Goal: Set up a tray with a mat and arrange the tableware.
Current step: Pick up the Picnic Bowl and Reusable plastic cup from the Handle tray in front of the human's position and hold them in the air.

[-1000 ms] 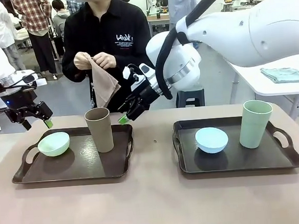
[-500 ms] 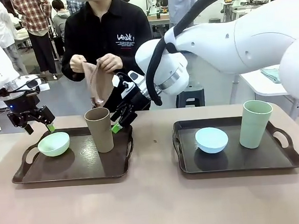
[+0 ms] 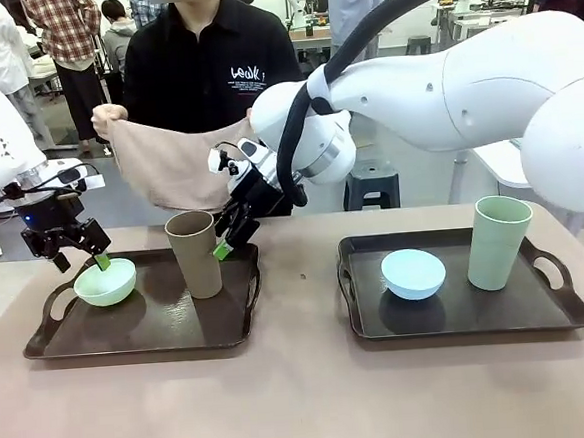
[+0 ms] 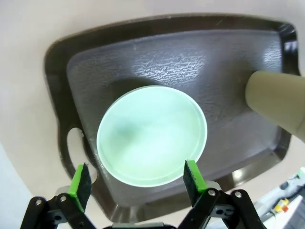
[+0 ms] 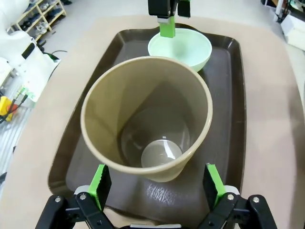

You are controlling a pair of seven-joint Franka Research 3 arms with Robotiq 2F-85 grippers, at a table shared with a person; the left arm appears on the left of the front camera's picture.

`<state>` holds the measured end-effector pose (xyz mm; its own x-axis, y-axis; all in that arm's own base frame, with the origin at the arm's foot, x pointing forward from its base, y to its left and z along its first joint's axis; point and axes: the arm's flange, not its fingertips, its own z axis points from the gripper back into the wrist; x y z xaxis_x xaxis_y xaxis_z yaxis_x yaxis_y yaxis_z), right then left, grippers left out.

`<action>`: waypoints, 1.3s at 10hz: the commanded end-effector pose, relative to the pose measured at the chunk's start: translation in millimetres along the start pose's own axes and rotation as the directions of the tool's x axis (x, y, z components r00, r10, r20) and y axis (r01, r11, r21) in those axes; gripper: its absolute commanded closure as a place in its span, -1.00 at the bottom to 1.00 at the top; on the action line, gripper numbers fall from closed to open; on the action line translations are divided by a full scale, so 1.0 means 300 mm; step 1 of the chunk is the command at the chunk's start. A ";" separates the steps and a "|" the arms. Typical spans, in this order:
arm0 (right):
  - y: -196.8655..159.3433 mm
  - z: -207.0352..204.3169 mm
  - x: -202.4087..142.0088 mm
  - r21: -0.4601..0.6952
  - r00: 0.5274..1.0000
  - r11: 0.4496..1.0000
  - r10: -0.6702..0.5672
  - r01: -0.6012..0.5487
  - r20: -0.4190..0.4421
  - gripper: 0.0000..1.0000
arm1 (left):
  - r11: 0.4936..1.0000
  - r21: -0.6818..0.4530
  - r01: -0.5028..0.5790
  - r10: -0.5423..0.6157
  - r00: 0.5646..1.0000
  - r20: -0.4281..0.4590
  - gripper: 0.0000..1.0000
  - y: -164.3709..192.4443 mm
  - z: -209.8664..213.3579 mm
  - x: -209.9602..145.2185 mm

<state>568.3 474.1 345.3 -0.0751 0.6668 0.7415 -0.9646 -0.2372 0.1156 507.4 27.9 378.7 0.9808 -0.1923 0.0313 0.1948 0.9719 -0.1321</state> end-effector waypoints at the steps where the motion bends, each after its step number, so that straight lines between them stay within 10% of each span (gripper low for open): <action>1: -0.033 -0.021 0.022 -0.006 1.000 1.000 -0.009 0.009 -0.005 -1.00 | 1.000 0.005 0.014 -0.014 1.000 -0.008 -1.00 0.016 -0.036 0.003; 13: -0.099 -0.162 0.042 0.062 0.994 0.998 0.001 -0.008 0.111 -1.00 | 0.999 -0.008 -0.045 0.044 0.999 -0.008 -1.00 0.059 -0.115 0.029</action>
<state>573.9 514.3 315.9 -0.0616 0.6107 0.7895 -0.9512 -0.2755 0.1389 515.0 38.5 343.5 0.9858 -0.1676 -0.0080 0.1650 0.9769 -0.1360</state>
